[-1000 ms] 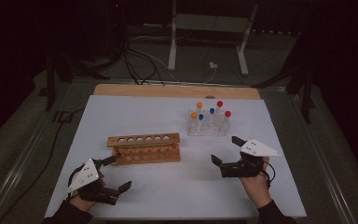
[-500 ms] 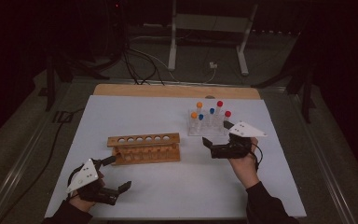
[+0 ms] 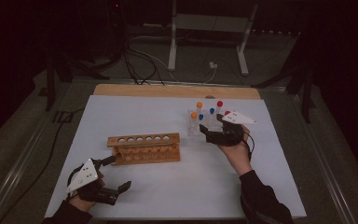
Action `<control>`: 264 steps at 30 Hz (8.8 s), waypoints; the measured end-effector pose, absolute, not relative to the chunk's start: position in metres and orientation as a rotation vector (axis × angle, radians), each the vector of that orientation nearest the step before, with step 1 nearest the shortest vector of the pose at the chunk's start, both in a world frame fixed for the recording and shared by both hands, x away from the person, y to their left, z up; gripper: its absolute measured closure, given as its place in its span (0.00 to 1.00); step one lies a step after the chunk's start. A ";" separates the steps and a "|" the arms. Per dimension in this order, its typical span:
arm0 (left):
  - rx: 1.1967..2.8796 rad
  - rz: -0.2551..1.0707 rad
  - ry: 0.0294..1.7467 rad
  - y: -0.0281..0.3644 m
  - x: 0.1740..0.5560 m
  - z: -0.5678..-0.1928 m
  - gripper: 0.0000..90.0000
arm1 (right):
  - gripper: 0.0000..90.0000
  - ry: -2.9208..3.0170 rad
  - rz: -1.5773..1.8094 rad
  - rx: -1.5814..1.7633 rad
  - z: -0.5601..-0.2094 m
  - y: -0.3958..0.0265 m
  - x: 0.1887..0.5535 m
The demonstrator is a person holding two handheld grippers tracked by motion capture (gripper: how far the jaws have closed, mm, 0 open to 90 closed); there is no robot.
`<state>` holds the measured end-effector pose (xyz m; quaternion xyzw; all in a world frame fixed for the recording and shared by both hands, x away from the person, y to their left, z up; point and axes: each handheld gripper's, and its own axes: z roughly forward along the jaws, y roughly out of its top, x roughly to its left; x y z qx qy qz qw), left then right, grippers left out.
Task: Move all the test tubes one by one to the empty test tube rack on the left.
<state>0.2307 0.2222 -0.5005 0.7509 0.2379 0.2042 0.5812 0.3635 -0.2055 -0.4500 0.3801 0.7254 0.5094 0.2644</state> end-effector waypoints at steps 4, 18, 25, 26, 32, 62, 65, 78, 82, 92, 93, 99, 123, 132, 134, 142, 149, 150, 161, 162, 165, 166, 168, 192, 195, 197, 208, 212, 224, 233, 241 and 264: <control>1.754 0.476 0.555 0.222 0.231 -0.500 0.01 | 0.32 1.971 1.327 1.062 -0.458 -0.200 0.375; 1.755 0.472 0.552 0.222 0.231 -0.500 0.01 | 0.69 2.045 1.203 1.153 -0.477 -0.188 0.400; 1.755 0.471 0.549 0.222 0.230 -0.501 0.01 | 0.78 2.051 1.198 1.166 -0.480 -0.184 0.406; 1.754 0.472 0.549 0.222 0.230 -0.501 0.01 | 0.79 2.057 1.195 1.159 -0.481 -0.184 0.407; 1.754 0.468 0.547 0.222 0.231 -0.501 0.01 | 0.85 2.060 1.189 1.153 -0.481 -0.182 0.408; 1.760 0.473 0.587 0.221 0.231 -0.499 0.01 | 0.86 1.995 1.226 1.047 -0.433 -0.191 0.384; 1.773 0.467 0.570 0.219 0.230 -0.498 0.01 | 0.86 1.996 1.244 1.046 -0.432 -0.195 0.375; 1.789 0.449 0.538 0.206 0.230 -0.493 0.01 | 0.86 2.065 1.216 0.994 -0.441 -0.200 0.346; 1.803 0.415 0.542 0.199 0.230 -0.486 0.01 | 0.86 2.100 1.200 0.974 -0.444 -0.199 0.336; 1.802 0.355 0.511 0.176 0.234 -0.463 0.01 | 0.86 2.165 1.197 0.939 -0.452 -0.196 0.310; 1.799 0.350 0.509 0.174 0.235 -0.461 0.01 | 0.86 2.177 1.192 0.930 -0.453 -0.195 0.307; 1.814 0.303 0.501 0.159 0.243 -0.449 0.01 | 0.86 2.197 1.188 0.898 -0.453 -0.195 0.294; 1.839 0.236 0.365 0.084 0.276 -0.417 0.10 | 0.86 2.263 1.215 0.832 -0.453 -0.183 0.273; 1.845 0.235 0.326 0.057 0.284 -0.416 0.29 | 0.86 2.273 1.225 0.807 -0.451 -0.180 0.270; 1.851 0.233 0.324 0.052 0.286 -0.418 0.34 | 0.86 2.275 1.224 0.806 -0.451 -0.179 0.270; 1.872 0.247 0.356 0.036 0.297 -0.428 0.53 | 0.86 2.283 1.235 0.798 -0.451 -0.178 0.268; 1.884 0.241 0.359 0.029 0.301 -0.432 0.64 | 0.86 2.281 1.240 0.795 -0.450 -0.178 0.268; 1.892 0.246 0.350 0.028 0.301 -0.433 0.66 | 0.86 2.280 1.239 0.796 -0.450 -0.178 0.268; 1.919 0.244 0.341 0.025 0.303 -0.438 0.79 | 0.86 2.278 1.241 0.796 -0.449 -0.178 0.268; 1.918 0.243 0.338 0.025 0.303 -0.438 0.83 | 0.86 2.276 1.241 0.797 -0.449 -0.179 0.268; 1.916 0.258 0.335 0.025 0.303 -0.438 0.84 | 0.86 2.276 1.247 0.801 -0.449 -0.180 0.269; 1.919 0.258 0.336 0.025 0.303 -0.438 0.85 | 0.86 2.276 1.247 0.801 -0.449 -0.180 0.269; 1.922 0.265 0.333 0.025 0.303 -0.438 0.85 | 0.86 2.279 1.251 0.805 -0.449 -0.180 0.269; 1.872 0.424 0.419 0.068 0.314 -0.407 0.86 | 0.24 2.178 1.346 0.874 -0.448 -0.184 0.272; 1.864 0.446 0.434 0.076 0.317 -0.402 0.86 | 0.16 2.161 1.352 0.888 -0.447 -0.184 0.272; 1.856 0.456 0.441 0.080 0.319 -0.398 0.86 | 0.10 2.146 1.359 0.903 -0.446 -0.184 0.272; 1.826 0.526 0.478 0.095 0.329 -0.386 0.86 | 0.00 2.163 1.380 0.912 -0.446 -0.188 0.273; 1.824 0.549 0.495 0.099 0.332 -0.388 0.86 | 0.00 2.155 1.394 0.914 -0.445 -0.189 0.273; 1.839 0.525 0.559 0.104 0.340 -0.414 0.86 | 0.00 2.159 1.399 0.919 -0.447 -0.189 0.274; 1.856 0.494 0.596 0.104 0.342 -0.437 0.86 | 0.00 2.181 1.395 0.915 -0.450 -0.188 0.275; 1.868 0.472 0.618 0.105 0.344 -0.448 0.86 | 0.00 2.169 1.421 0.908 -0.451 -0.188 0.275; 1.944 0.458 0.640 0.099 0.349 -0.458 0.85 | 0.00 2.131 1.435 0.863 -0.443 -0.190 0.271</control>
